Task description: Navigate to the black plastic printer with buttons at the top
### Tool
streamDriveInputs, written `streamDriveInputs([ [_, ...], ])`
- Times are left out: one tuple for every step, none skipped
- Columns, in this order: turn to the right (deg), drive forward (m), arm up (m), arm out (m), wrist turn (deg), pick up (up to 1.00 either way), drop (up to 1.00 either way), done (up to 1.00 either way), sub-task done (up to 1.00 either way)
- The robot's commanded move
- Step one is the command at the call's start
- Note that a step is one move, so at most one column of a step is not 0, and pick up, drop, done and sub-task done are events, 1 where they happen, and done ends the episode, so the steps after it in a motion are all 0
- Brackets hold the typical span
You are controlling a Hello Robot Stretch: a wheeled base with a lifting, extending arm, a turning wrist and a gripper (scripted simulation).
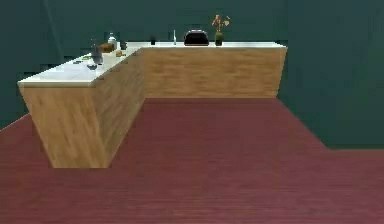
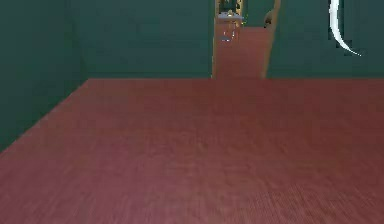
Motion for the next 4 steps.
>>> streamDriveInputs([
  [45.0,0.00,0.00,0.00,0.0,0.00,0.00,0.00,0.00],
  [45.0,0.00,0.00,0.00,0.0,0.00,0.00,0.00,0.00],
  [12.0,0.00,0.00,0.00,0.0,0.00,0.00,0.00,0.00],
  [0.0,1.00,0.00,0.00,0.0,0.00,0.00,0.00,0.00],
])
